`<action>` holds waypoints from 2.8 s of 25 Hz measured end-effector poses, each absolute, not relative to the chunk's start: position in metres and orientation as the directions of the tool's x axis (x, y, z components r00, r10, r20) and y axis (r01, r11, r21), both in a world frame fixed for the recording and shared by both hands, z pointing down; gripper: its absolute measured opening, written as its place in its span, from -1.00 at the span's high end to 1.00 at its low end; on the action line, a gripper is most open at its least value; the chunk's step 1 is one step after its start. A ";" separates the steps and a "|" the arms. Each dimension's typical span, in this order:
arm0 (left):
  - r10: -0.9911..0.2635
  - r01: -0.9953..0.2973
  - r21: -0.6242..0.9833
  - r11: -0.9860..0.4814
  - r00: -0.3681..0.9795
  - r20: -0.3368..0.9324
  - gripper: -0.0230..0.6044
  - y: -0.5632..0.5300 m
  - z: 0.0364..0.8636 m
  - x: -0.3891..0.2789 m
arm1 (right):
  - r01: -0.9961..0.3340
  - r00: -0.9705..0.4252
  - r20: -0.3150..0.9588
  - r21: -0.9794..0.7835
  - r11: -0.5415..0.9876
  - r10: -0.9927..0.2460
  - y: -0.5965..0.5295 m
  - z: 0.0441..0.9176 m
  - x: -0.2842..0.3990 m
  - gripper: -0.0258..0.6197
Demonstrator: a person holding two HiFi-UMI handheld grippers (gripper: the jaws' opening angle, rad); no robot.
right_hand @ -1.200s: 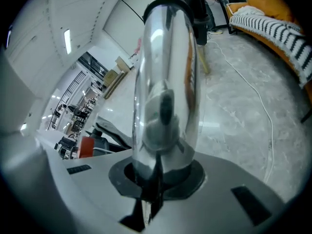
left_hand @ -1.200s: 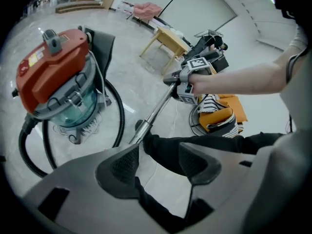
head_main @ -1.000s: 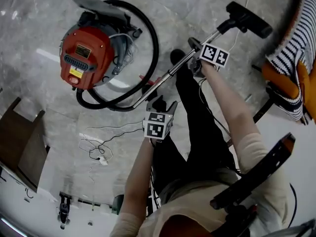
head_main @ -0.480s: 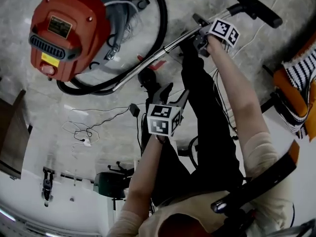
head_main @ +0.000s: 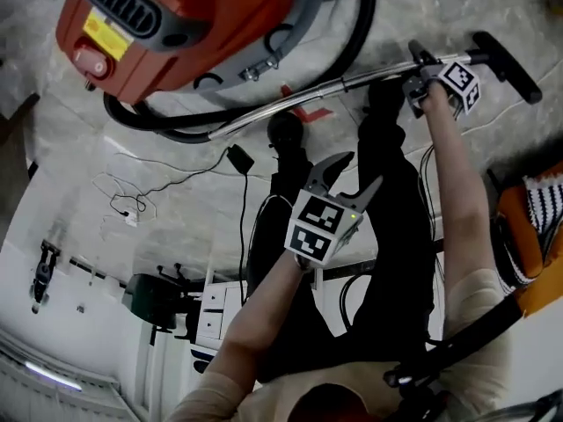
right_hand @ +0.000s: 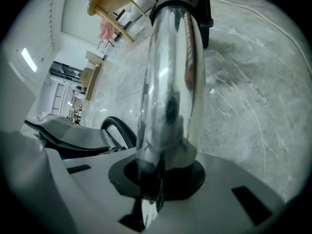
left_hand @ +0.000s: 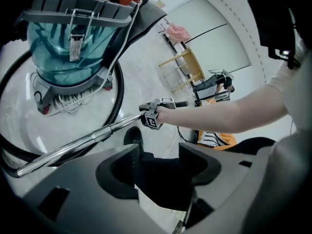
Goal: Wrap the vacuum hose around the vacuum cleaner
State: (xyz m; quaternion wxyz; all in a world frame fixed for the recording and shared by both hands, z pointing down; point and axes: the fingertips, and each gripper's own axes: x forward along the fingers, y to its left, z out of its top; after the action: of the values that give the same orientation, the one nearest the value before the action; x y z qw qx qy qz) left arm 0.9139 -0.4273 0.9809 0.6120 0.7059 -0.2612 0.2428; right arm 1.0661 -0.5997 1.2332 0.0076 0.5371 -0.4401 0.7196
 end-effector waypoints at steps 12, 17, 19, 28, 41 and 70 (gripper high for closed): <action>-0.104 -0.656 0.753 -0.054 0.754 0.649 0.10 -0.435 0.986 0.901 | -0.465 -0.510 0.690 -0.723 -0.510 -0.513 -0.605 1.225 1.060 0.76; -0.054 -0.660 0.751 -0.014 0.751 0.659 0.10 -0.412 0.991 0.900 | -0.687 -0.551 0.811 -0.574 -0.445 -0.196 -0.560 1.229 1.058 0.30; -0.020 -0.652 0.758 -0.006 0.758 0.652 0.10 -0.404 0.986 0.900 | -0.766 -0.551 0.833 -0.530 -0.364 -0.051 -0.535 1.225 1.054 0.04; -0.077 -0.646 0.761 0.050 0.758 0.648 0.10 -0.393 0.991 0.901 | -0.773 -0.555 0.827 -0.553 -0.310 -0.089 -0.518 1.172 1.072 0.04; -0.183 -0.644 0.755 -0.124 0.763 0.620 0.10 -0.434 0.836 0.836 | -0.265 -0.911 0.251 -0.964 0.001 -0.328 -0.588 0.823 0.913 0.55; -0.716 -0.841 0.374 -0.392 0.534 0.449 0.91 -0.431 0.379 0.690 | -0.001 -1.000 0.001 -0.816 0.579 0.000 -0.502 0.360 0.755 0.91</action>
State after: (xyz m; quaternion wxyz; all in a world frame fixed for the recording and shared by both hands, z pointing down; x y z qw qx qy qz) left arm 0.6899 -0.4310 0.3791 0.2872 0.8274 -0.4704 0.1081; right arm 0.7554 -0.5019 0.3603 0.0006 0.0002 -0.8884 0.4590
